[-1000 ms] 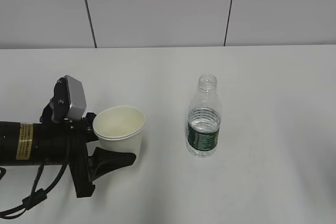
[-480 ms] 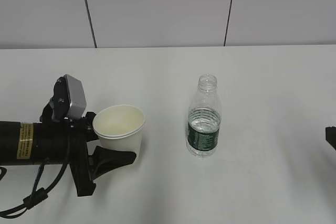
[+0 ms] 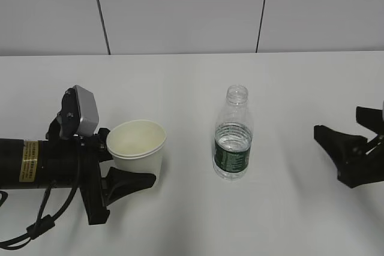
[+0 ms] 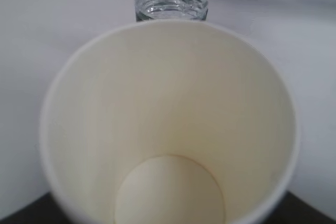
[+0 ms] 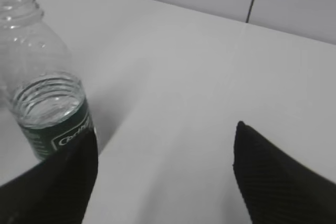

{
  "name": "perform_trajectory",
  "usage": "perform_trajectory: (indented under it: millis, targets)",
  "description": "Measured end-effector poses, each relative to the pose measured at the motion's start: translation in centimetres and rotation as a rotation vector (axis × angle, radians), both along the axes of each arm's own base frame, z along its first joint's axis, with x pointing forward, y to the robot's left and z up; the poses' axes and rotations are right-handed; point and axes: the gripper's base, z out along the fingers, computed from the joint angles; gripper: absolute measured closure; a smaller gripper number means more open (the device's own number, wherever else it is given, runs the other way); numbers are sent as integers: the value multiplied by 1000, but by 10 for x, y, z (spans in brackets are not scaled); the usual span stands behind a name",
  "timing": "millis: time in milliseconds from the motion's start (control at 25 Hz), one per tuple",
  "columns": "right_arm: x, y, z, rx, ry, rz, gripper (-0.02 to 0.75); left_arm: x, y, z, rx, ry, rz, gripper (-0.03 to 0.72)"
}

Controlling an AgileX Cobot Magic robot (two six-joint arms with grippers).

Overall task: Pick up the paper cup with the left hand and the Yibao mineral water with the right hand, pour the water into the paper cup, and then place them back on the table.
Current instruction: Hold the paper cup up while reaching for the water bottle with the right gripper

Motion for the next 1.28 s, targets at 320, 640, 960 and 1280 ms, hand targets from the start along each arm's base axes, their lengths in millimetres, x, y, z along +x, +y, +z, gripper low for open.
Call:
perform_trajectory:
  millis: [320, 640, 960, 1280]
  targets:
    - [13, 13, -26, 52, -2, 127, 146, 0, 0, 0, 2, 0, 1, 251]
    - [14, 26, -46, 94, 3, 272, 146, 1, 0, 0, 1, 2, 14, 251]
    - [25, 35, -71, 47, 61, 389, 146, 1, 1, 0, 0, 3, 17, 251]
    - [39, 33, -69, 46, 30, 354, 146, 1, 1, 0, 0, 3, 20, 253]
